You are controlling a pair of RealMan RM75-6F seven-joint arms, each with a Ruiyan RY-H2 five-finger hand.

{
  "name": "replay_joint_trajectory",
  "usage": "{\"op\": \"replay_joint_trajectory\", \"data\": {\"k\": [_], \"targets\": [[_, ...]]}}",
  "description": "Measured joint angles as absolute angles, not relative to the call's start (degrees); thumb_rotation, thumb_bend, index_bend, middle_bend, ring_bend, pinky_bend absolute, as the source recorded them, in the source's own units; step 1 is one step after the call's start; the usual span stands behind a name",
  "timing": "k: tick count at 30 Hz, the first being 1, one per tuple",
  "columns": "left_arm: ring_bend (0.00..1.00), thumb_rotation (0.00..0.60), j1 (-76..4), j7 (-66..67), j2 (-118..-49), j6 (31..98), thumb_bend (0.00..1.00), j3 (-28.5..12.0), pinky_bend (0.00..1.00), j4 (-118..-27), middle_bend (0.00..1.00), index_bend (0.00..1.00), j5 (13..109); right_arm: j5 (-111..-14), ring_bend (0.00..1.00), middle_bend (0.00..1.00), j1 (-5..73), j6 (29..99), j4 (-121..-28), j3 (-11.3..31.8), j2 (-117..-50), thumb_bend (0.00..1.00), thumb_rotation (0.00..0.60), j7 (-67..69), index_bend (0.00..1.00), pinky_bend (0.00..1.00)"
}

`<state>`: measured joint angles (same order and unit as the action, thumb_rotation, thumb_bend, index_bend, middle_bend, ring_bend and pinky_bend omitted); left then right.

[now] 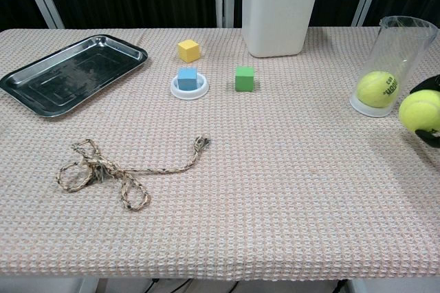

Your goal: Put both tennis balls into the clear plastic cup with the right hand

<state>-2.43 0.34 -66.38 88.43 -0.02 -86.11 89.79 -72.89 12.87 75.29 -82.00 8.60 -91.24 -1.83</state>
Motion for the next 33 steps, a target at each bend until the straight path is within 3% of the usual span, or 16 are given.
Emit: {"op": "replay_joint_trajectory", "data": {"k": [9, 14, 22, 33], "targets": [[0.00, 0.600, -2.5, 1.1, -66.3, 88.6, 0.06, 0.0, 0.02, -86.8, 0.00, 0.06, 90.1, -88.6, 0.38, 0.41, 10.7, 88.7, -97.4, 8.5, -82.1, 0.33, 0.600, -2.8, 0.53, 0.55], [0.00, 0.600, -2.5, 1.3, -66.3, 88.5, 0.06, 0.1, 0.02, -87.0, 0.00, 0.06, 90.2, -92.5, 0.38, 0.41, 11.4, 93.6, -101.4, 12.3, -79.7, 0.33, 0.600, -6.3, 0.53, 0.55], [0.00, 0.600, -2.5, 2.2, -66.1, 88.4, 0.06, 0.1, 0.02, -87.7, 0.00, 0.06, 90.2, -80.4, 0.38, 0.38, 18.0, 83.1, -100.4, 18.9, -79.3, 0.33, 0.600, -15.9, 0.52, 0.55], [0.00, 0.600, -2.7, 2.2, -65.2, 87.8, 0.06, 0.3, 0.02, -89.3, 0.00, 0.06, 90.2, -66.6, 0.37, 0.35, 24.8, 73.7, -95.9, 21.4, -80.9, 0.33, 0.600, -25.9, 0.49, 0.54]]}}
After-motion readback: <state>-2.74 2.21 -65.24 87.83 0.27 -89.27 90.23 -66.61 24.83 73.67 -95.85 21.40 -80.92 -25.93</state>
